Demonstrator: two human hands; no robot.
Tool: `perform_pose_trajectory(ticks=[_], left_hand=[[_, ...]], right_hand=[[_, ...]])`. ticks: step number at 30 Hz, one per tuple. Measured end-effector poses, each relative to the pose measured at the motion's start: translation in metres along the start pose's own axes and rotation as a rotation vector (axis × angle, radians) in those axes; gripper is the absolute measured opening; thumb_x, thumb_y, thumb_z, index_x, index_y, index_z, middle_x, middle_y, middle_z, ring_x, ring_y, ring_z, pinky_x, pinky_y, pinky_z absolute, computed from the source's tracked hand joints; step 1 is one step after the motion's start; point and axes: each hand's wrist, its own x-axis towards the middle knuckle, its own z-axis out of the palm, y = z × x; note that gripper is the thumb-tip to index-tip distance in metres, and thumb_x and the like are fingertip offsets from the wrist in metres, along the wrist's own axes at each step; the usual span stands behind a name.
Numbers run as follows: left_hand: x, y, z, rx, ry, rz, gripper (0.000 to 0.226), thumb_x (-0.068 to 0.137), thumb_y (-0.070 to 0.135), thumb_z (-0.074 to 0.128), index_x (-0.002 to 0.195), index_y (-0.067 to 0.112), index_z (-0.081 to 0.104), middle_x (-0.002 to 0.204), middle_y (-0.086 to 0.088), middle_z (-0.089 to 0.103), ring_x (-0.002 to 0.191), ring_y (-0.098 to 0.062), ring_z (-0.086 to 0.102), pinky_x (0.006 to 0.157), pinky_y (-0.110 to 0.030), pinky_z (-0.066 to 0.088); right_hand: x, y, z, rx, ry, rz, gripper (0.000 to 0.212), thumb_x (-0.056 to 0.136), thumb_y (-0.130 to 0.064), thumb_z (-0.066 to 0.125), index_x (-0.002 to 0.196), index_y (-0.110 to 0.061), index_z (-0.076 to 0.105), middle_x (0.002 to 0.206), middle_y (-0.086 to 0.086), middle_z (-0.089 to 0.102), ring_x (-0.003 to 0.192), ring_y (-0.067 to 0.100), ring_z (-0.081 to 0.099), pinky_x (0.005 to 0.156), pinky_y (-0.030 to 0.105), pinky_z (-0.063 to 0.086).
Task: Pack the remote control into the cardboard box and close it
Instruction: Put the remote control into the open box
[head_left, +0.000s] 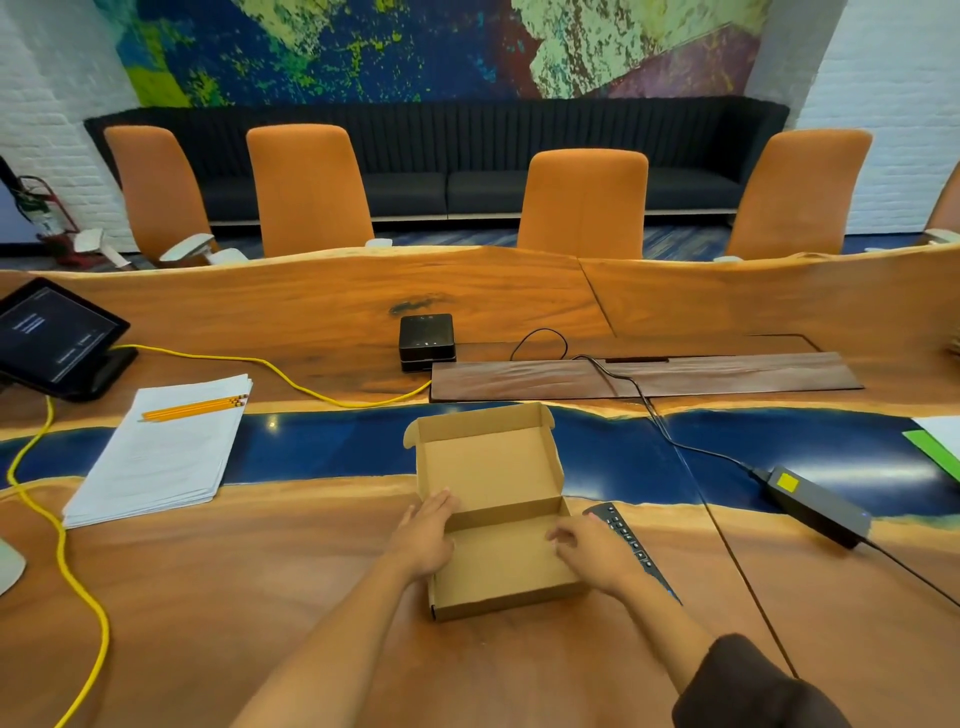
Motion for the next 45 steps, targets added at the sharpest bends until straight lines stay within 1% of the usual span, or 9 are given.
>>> perform_pose_trajectory(ticks=[4, 8, 12, 16, 20, 25, 29, 34, 45], left_hand=[[-0.005, -0.007, 0.005, -0.038, 0.246, -0.007, 0.057, 0.091, 0.012, 0.046, 0.145, 0.024, 0.031, 0.152, 0.004, 0.034, 0.140, -0.018, 0.029, 0.117, -0.033, 0.023], [-0.011, -0.011, 0.008, -0.044, 0.370, -0.031, 0.056, 0.089, 0.013, 0.050, 0.142, 0.023, 0.034, 0.143, 0.004, 0.043, 0.129, -0.016, 0.043, 0.109, -0.032, 0.038], [-0.014, -0.011, 0.010, -0.027, 0.454, -0.062, 0.053, 0.088, 0.015, 0.053, 0.139, 0.021, 0.038, 0.136, 0.002, 0.045, 0.119, -0.016, 0.050, 0.101, -0.030, 0.045], [-0.015, -0.011, 0.010, -0.117, 0.429, -0.126, 0.047, 0.090, 0.021, 0.053, 0.135, 0.021, 0.040, 0.131, -0.001, 0.048, 0.110, -0.018, 0.056, 0.089, -0.032, 0.050], [-0.014, -0.012, 0.013, -0.272, 0.299, -0.221, 0.053, 0.092, 0.028, 0.050, 0.140, 0.025, 0.028, 0.135, -0.004, 0.045, 0.110, -0.024, 0.058, 0.080, -0.033, 0.048], [-0.013, -0.017, 0.018, -0.294, 0.140, -0.236, 0.047, 0.095, 0.028, 0.039, 0.141, 0.024, 0.030, 0.124, -0.006, 0.062, 0.111, -0.026, 0.058, 0.093, -0.042, 0.050], [-0.013, -0.014, 0.018, -0.333, 0.112, -0.207, 0.051, 0.095, 0.021, 0.036, 0.144, 0.027, 0.027, 0.130, -0.006, 0.060, 0.117, -0.028, 0.056, 0.096, -0.039, 0.048], [-0.014, -0.012, 0.019, -0.345, 0.093, -0.178, 0.051, 0.094, 0.020, 0.032, 0.144, 0.030, 0.028, 0.135, -0.005, 0.056, 0.122, -0.028, 0.052, 0.097, -0.038, 0.046], [-0.019, -0.015, 0.018, -0.387, 0.071, -0.169, 0.055, 0.097, 0.020, 0.036, 0.149, 0.032, 0.019, 0.135, -0.002, 0.057, 0.122, -0.023, 0.052, 0.101, -0.039, 0.045]], right_hand=[[-0.006, 0.021, -0.009, -0.095, 0.298, 0.093, 0.028, 0.090, -0.022, 0.050, 0.117, -0.020, 0.057, 0.121, 0.003, 0.061, 0.114, 0.021, 0.050, 0.093, 0.033, 0.044], [-0.016, 0.038, -0.003, -0.154, 0.309, 0.266, 0.052, 0.085, -0.032, 0.060, 0.131, -0.017, 0.042, 0.132, 0.005, 0.050, 0.123, 0.022, 0.043, 0.102, 0.033, 0.037], [-0.026, 0.046, 0.010, -0.211, 0.280, 0.395, 0.061, 0.083, -0.041, 0.063, 0.131, -0.012, 0.038, 0.132, 0.007, 0.048, 0.124, 0.022, 0.043, 0.104, 0.032, 0.037], [-0.032, 0.049, 0.015, -0.275, 0.246, 0.466, 0.050, 0.088, -0.034, 0.056, 0.128, -0.010, 0.038, 0.133, 0.008, 0.049, 0.124, 0.022, 0.045, 0.104, 0.030, 0.037], [-0.033, 0.050, 0.015, -0.297, 0.198, 0.491, 0.044, 0.091, -0.027, 0.050, 0.130, -0.010, 0.037, 0.134, 0.008, 0.049, 0.125, 0.022, 0.045, 0.102, 0.031, 0.038], [-0.029, 0.048, 0.012, -0.246, 0.198, 0.499, 0.047, 0.089, -0.030, 0.054, 0.130, -0.010, 0.041, 0.132, 0.009, 0.049, 0.123, 0.024, 0.044, 0.102, 0.034, 0.038], [-0.023, 0.035, 0.004, -0.194, 0.350, 0.427, 0.046, 0.086, -0.029, 0.058, 0.126, -0.012, 0.044, 0.123, 0.008, 0.053, 0.115, 0.023, 0.048, 0.096, 0.035, 0.041], [-0.005, 0.011, -0.011, -0.112, 0.543, 0.233, 0.048, 0.082, -0.029, 0.063, 0.125, -0.016, 0.047, 0.119, 0.005, 0.056, 0.111, 0.021, 0.049, 0.093, 0.034, 0.040], [0.002, -0.016, 0.019, -0.386, 0.196, -0.268, 0.058, 0.080, -0.018, 0.054, 0.136, -0.020, 0.040, 0.129, -0.001, 0.051, 0.118, 0.020, 0.045, 0.102, 0.032, 0.030]])
